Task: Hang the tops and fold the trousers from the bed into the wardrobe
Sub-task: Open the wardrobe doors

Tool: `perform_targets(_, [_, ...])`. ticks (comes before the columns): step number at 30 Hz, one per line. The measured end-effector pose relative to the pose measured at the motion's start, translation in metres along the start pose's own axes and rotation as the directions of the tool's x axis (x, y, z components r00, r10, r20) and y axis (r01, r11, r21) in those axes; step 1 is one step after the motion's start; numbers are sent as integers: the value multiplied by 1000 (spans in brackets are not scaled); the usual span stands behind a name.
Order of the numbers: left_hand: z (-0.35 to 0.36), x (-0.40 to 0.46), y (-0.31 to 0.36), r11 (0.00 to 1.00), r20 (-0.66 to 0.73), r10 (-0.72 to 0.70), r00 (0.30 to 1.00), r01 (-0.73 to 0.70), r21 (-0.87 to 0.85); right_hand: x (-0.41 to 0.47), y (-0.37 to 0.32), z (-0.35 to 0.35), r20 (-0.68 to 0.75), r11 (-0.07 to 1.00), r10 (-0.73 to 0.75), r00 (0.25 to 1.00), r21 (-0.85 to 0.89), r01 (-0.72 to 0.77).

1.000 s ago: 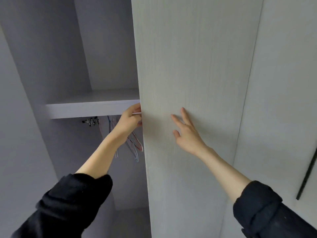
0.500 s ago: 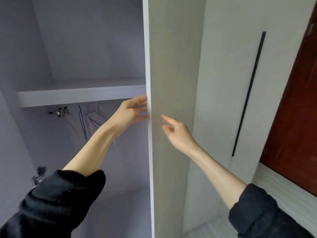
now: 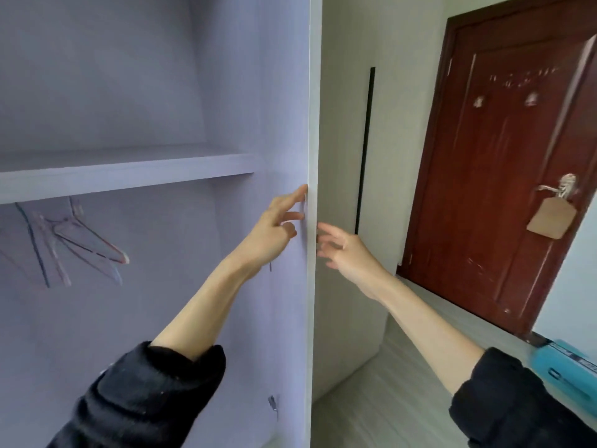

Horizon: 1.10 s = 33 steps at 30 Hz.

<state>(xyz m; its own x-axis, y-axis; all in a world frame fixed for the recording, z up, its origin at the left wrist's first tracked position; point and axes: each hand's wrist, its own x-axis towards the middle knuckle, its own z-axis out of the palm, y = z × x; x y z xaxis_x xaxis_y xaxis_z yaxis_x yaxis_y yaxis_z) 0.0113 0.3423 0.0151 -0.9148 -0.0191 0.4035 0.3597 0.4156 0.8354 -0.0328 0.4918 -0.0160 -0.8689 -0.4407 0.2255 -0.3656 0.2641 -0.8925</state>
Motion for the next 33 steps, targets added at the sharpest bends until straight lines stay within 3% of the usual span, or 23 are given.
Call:
perform_targets(9, [88, 48, 7, 996, 137, -39, 990, 49, -68, 7, 33, -82, -20, 992, 120, 993, 31, -119])
perform_targets(18, [123, 68, -10, 997, 207, -41, 977, 53, -51, 17, 60, -116, 30, 985, 150, 988, 82, -152])
perform_targets(22, [126, 68, -14, 1000, 136, -21, 991, 19, 18, 11, 75, -125, 19, 985, 168, 986, 27, -169])
perform_targets(26, [142, 54, -13, 996, 0, 89, 996, -89, 9, -14, 86, -138, -51, 971, 236, 970, 55, -234])
perform_targets(33, [204, 42, -20, 989, 299, 149, 942, -138, -58, -86, 104, -165, -277, 934, 354, 893, 60, -352])
